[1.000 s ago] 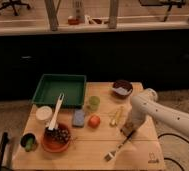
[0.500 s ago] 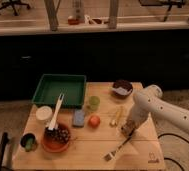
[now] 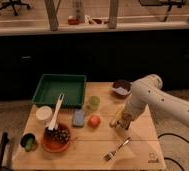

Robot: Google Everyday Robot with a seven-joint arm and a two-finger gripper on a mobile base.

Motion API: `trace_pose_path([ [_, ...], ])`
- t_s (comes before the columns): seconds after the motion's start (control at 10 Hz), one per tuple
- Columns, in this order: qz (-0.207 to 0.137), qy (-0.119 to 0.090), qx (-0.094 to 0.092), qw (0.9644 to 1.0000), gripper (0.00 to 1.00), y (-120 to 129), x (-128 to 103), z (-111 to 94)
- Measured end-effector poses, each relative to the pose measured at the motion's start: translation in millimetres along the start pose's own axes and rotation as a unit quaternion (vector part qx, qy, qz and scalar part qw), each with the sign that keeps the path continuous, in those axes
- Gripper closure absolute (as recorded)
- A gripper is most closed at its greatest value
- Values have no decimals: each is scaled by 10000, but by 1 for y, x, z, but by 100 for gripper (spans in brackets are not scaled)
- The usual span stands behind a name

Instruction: Place eraser in plastic cup

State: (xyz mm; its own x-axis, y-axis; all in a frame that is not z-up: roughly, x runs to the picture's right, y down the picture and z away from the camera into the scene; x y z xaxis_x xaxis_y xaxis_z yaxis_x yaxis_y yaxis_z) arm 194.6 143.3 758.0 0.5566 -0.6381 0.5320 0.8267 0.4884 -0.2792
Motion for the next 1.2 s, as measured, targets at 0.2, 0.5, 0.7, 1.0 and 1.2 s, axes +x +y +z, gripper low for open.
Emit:
trace_pose_path([
  [0.2,-369,26,35,9993,100,-18,-6,-17],
  [0.5,-844,57,24,9964,100,-46,-11,-31],
  [0.7,-1094,74,-7,9940,100,-66,-13,-37],
  [1.0,-1465,111,-67,9891,100,-100,-10,-40],
  [1.2,-1658,88,-149,9860,100,-118,-8,-38],
])
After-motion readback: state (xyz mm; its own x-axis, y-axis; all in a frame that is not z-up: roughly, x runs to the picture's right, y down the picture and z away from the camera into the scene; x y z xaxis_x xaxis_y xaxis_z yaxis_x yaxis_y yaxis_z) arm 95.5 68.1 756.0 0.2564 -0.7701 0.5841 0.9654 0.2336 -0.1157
